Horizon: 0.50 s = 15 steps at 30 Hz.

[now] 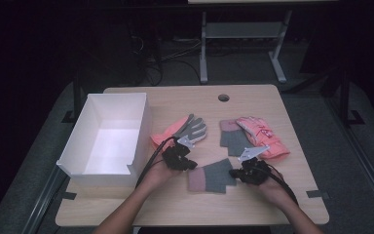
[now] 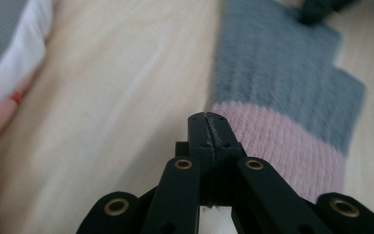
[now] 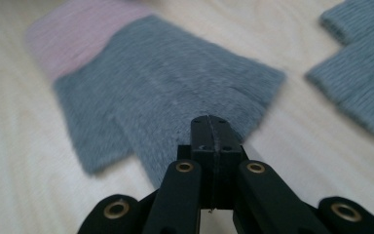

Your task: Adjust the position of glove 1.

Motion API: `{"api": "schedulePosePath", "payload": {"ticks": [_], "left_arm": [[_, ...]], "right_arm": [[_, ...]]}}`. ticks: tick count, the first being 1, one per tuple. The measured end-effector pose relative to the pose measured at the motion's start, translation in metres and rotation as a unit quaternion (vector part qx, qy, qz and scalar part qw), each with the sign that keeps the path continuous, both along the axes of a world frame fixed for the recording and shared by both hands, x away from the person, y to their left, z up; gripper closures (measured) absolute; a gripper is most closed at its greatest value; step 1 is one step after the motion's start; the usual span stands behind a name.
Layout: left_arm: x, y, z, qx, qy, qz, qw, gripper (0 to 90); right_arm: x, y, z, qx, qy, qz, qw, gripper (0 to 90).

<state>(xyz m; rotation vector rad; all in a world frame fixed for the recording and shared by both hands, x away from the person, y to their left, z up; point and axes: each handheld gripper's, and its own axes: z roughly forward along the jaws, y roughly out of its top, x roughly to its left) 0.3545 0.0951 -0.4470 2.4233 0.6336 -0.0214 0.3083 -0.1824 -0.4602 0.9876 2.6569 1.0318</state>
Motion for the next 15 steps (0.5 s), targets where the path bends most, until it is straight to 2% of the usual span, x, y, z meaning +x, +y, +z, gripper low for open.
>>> {"api": "schedulePosePath", "payload": {"ticks": [2,3,4,7,9,12,15], "left_arm": [[-0.002,0.001,0.0,0.0,0.001,-0.003,1.0,89.5],[-0.01,0.003,0.001,0.0,0.004,-0.007,1.0,89.5],[-0.01,0.003,0.001,0.0,0.004,-0.007,1.0,89.5],[-0.022,0.006,0.001,-0.003,0.009,-0.021,0.9997,89.5],[-0.028,0.007,0.001,-0.004,0.008,-0.025,0.9997,89.5],[-0.034,0.007,0.001,-0.007,0.012,-0.029,0.9995,89.4],[-0.045,0.006,0.001,-0.01,0.014,-0.046,0.9988,89.4]], "right_arm": [[0.004,0.002,0.001,-0.006,-0.002,-0.003,1.0,90.0],[0.011,0.004,0.001,-0.008,-0.006,-0.008,0.9999,90.0],[0.011,0.004,0.001,-0.008,-0.006,-0.008,0.9999,90.0],[0.025,0.012,0.0,0.0,-0.011,-0.018,0.9998,90.0],[0.029,0.016,-0.001,0.0,-0.015,-0.018,0.9997,90.0],[0.031,0.024,0.0,0.0,-0.021,-0.016,0.9996,90.0],[0.026,0.027,0.003,-0.004,-0.026,-0.004,0.9996,90.0]]}}
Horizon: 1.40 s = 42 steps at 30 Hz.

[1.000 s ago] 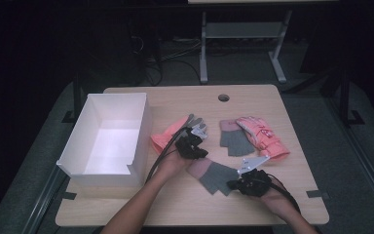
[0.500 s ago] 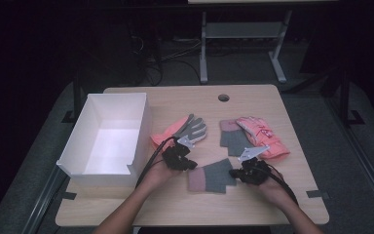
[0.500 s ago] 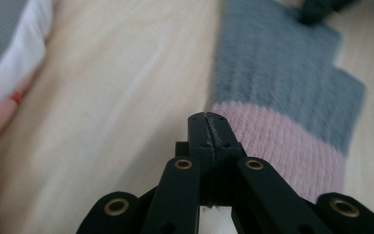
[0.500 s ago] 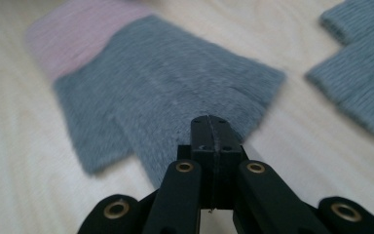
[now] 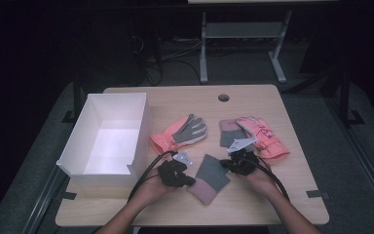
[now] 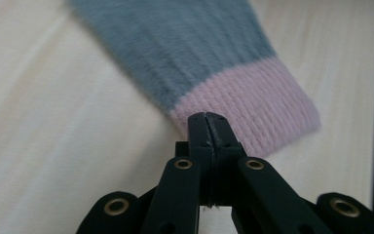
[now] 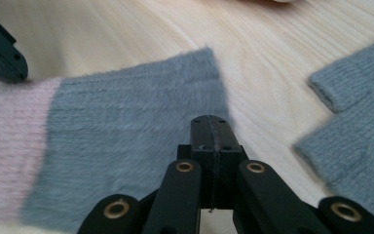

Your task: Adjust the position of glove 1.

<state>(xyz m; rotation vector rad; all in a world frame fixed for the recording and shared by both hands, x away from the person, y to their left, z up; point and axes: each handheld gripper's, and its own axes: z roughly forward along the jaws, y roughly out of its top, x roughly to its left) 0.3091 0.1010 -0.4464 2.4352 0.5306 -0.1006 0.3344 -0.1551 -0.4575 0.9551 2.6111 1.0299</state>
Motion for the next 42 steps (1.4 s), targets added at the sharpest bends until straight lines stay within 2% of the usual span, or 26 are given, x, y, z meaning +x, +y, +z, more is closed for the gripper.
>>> {"api": "schedulePosePath", "payload": {"ticks": [3,4,6,11,12,16,19,20,21,22,23,26,30,34,37,39,40,41,42], "left_arm": [[-0.004,-0.003,0.0,0.003,-0.002,-0.008,1.0,89.4],[-0.006,-0.006,0.001,0.005,-0.002,-0.011,0.9999,89.3],[-0.008,-0.008,0.001,0.005,-0.002,-0.016,0.9998,89.4],[-0.012,-0.013,0.0,-0.002,0.002,-0.021,0.9998,89.4],[-0.014,-0.017,-0.001,-0.005,0.005,-0.029,0.9996,89.4],[-0.018,-0.026,-0.001,-0.01,0.009,-0.038,0.9992,89.4],[-0.021,-0.036,-0.002,-0.013,0.008,-0.052,0.9985,89.4],[-0.022,-0.044,-0.002,-0.013,0.009,-0.063,0.9979,89.4],[-0.022,-0.044,-0.002,-0.013,0.009,-0.063,0.9979,89.4],[-0.024,-0.053,-0.003,-0.018,0.01,-0.07,0.9974,89.4],[-0.024,-0.053,-0.003,-0.018,0.01,-0.07,0.9974,89.4],[-0.025,-0.071,-0.004,-0.021,0.007,-0.091,0.9956,89.4],[-0.026,-0.083,-0.006,-0.028,0.002,-0.099,0.9947,89.4],[-0.027,-0.08,-0.003,-0.03,-0.004,-0.097,0.9948,89.3],[-0.025,-0.062,0.004,-0.043,-0.009,-0.072,0.9964,83.9],[-0.024,-0.057,0.005,-0.045,-0.011,-0.066,0.9967,76.9],[-0.024,-0.049,0.007,-0.046,-0.017,-0.057,0.9972,72.2],[-0.024,-0.042,0.008,-0.044,-0.02,-0.051,0.9975,72.2],[-0.024,-0.03,0.009,-0.038,-0.03,-0.037,0.9981,60.9]], "right_arm": [[-0.005,-0.001,0.003,0.008,-0.001,0.003,1.0,90.0],[-0.014,-0.004,0.008,0.018,-0.004,0.001,0.9998,90.0],[-0.024,-0.009,0.011,0.02,-0.003,0.005,0.9998,90.0],[-0.046,-0.018,0.014,0.022,-0.001,0.012,0.9997,90.0],[-0.051,-0.021,0.014,0.02,0.0,0.013,0.9997,90.0],[-0.06,-0.031,0.013,0.019,-0.001,0.008,0.9998,90.0],[-0.063,-0.043,0.013,0.018,-0.002,-0.005,0.9998,90.0],[-0.063,-0.046,0.013,0.02,0.0,-0.01,0.9998,90.0],[-0.062,-0.049,0.014,0.021,0.0,-0.012,0.9997,90.0],[-0.061,-0.05,0.014,0.023,-0.002,-0.014,0.9996,90.0],[-0.061,-0.05,0.014,0.023,-0.002,-0.014,0.9996,90.0],[-0.059,-0.053,0.016,0.028,-0.006,-0.021,0.9994,90.0],[-0.058,-0.055,0.017,0.032,-0.007,-0.023,0.9992,90.0],[-0.057,-0.055,0.016,0.033,-0.004,-0.022,0.9992,90.0],[-0.055,-0.05,0.014,0.033,-0.001,-0.018,0.9993,90.0],[-0.053,-0.045,0.014,0.035,0.001,-0.015,0.9993,90.0],[-0.054,-0.041,0.014,0.038,0.001,-0.01,0.9992,90.0],[-0.054,-0.041,0.014,0.038,0.001,-0.01,0.9992,90.0],[-0.054,-0.033,0.014,0.037,0.002,0.0,0.9993,90.0]]}}
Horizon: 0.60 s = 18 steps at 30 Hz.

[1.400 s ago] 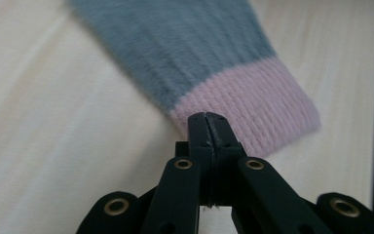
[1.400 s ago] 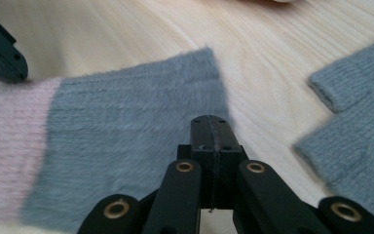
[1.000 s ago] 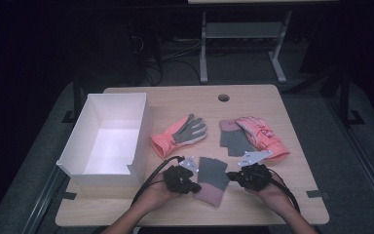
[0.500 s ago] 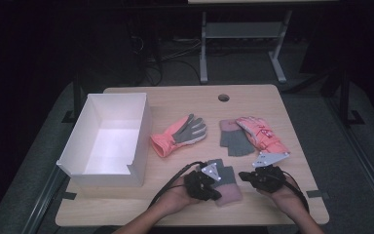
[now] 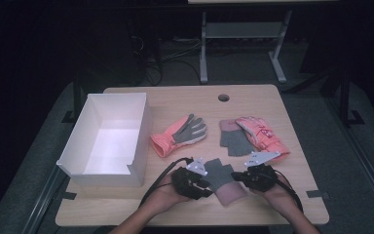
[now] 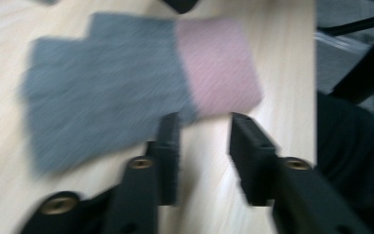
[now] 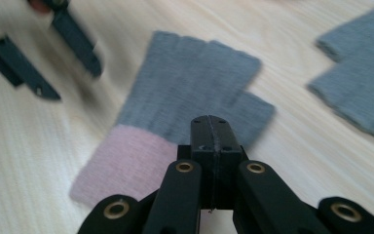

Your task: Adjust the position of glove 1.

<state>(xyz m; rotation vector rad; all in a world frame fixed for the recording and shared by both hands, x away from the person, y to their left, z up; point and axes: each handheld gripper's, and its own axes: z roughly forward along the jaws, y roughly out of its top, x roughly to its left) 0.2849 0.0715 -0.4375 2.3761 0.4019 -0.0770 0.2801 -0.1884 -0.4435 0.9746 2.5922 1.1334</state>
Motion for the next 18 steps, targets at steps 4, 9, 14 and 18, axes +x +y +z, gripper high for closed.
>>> {"api": "schedulePosePath", "payload": {"ticks": [4,9,14,18], "left_arm": [[0.001,0.021,0.002,0.005,-0.009,0.028,0.9996,46.1],[-0.001,0.039,-0.002,-0.006,-0.012,0.055,0.9984,31.1],[-0.001,0.054,-0.006,0.008,-0.017,0.077,0.9969,22.7],[0.001,0.055,-0.005,-0.002,-0.016,0.088,0.996,21.7]], "right_arm": [[0.0,0.012,-0.004,-0.01,0.005,0.016,0.9998,90.0],[0.003,0.021,-0.008,-0.019,0.009,0.022,0.9995,90.0],[0.01,0.034,-0.016,-0.038,0.014,0.033,0.9987,90.0],[0.012,0.046,-0.017,-0.032,0.014,0.04,0.9986,90.0]]}}
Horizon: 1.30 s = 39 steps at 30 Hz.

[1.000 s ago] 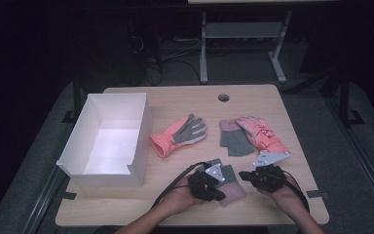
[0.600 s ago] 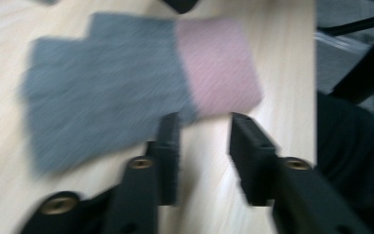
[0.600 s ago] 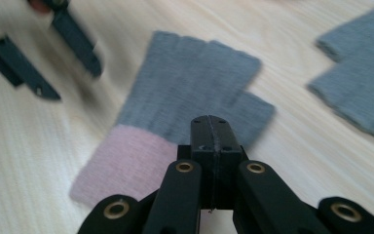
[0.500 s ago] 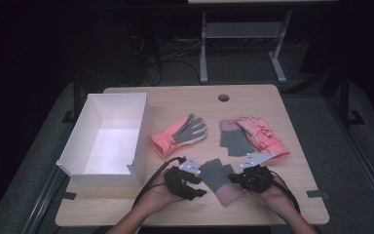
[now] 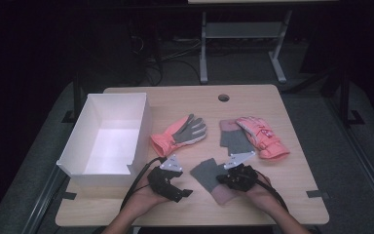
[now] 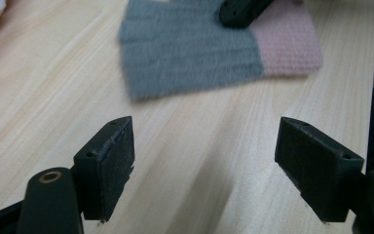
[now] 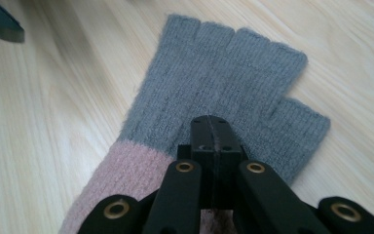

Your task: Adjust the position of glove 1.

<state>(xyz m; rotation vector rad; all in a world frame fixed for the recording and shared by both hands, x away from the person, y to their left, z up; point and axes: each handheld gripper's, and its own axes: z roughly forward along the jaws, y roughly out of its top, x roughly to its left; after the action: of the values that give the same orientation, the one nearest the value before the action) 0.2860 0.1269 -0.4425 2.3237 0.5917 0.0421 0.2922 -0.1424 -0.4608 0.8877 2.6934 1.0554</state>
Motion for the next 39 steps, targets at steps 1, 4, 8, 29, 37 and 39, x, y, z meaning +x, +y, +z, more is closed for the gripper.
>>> {"api": "schedulePosePath", "payload": {"ticks": [1,4,8,29,37,39], "left_arm": [[0.0,0.0,0.0,0.0,0.0,0.0,1.0,21.7],[0.0,0.001,-0.001,-0.002,0.001,0.004,1.0,21.7],[0.002,0.003,-0.001,0.003,-0.002,0.003,1.0,21.6],[0.004,0.003,-0.003,-0.005,-0.003,0.005,1.0,22.3],[0.005,0.003,-0.003,0.003,-0.005,-0.004,1.0,22.4],[0.005,0.003,-0.003,0.003,-0.006,-0.005,1.0,22.4]], "right_arm": [[0.0,0.0,0.0,0.0,0.0,0.0,1.0,90.0],[0.001,0.017,-0.001,0.005,-0.001,0.014,0.9999,90.0],[0.002,0.029,0.0,0.006,-0.006,0.028,0.9996,90.0],[0.076,-0.081,0.014,-0.003,-0.048,-0.171,0.9842,90.0],[0.077,-0.072,0.001,-0.057,-0.039,-0.161,0.9845,90.0],[0.076,-0.07,0.001,-0.053,-0.036,-0.157,0.9855,90.0]]}}
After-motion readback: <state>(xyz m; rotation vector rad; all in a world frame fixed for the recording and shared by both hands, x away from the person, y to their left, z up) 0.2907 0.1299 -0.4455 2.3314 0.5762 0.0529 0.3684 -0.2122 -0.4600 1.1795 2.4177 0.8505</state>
